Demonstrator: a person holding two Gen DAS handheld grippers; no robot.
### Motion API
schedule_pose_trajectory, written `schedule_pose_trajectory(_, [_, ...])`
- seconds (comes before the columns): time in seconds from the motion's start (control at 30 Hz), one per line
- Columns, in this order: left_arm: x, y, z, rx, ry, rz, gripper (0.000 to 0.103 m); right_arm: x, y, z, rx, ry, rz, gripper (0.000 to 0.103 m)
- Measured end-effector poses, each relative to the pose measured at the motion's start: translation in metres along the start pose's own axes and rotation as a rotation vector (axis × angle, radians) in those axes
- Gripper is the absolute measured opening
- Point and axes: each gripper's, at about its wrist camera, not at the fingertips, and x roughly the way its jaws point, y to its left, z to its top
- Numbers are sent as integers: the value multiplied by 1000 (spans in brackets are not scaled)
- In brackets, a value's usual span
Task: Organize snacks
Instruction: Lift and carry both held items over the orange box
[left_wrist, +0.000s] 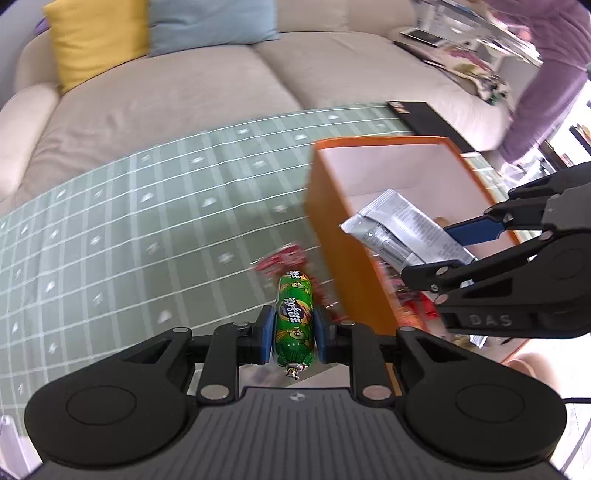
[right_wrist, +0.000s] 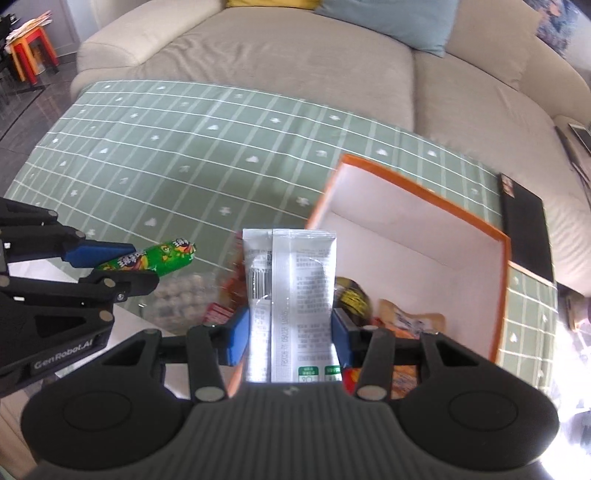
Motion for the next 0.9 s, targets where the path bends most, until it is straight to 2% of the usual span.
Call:
schedule_pose_trajectory(0.13, [9,-31,12,52,9,-37,24,2,-26,-16,29,25,-35,45])
schedule_pose_trajectory(0.23, [16,-54,18,113,6,-22,24,6,-42,-29,37,51,-61,45])
schedule_pose_trajectory(0.33, [24,-71,24,144,18,-49,24,11,-57,-41,40,73,-77,45])
schedule_pose_trajectory(0.47, [34,-92,28,213,17,-29,24,19,-72,-52,54,90,-84,45])
schedule_pose_trajectory(0.77, [63,-106,31,298,68,-11,24,41,-76,-55,28,92,-54,45])
schedule_pose_trajectory(0.9, [78,-102,31,294,99,-15,24,53,-76,-51,34,90,-33,45])
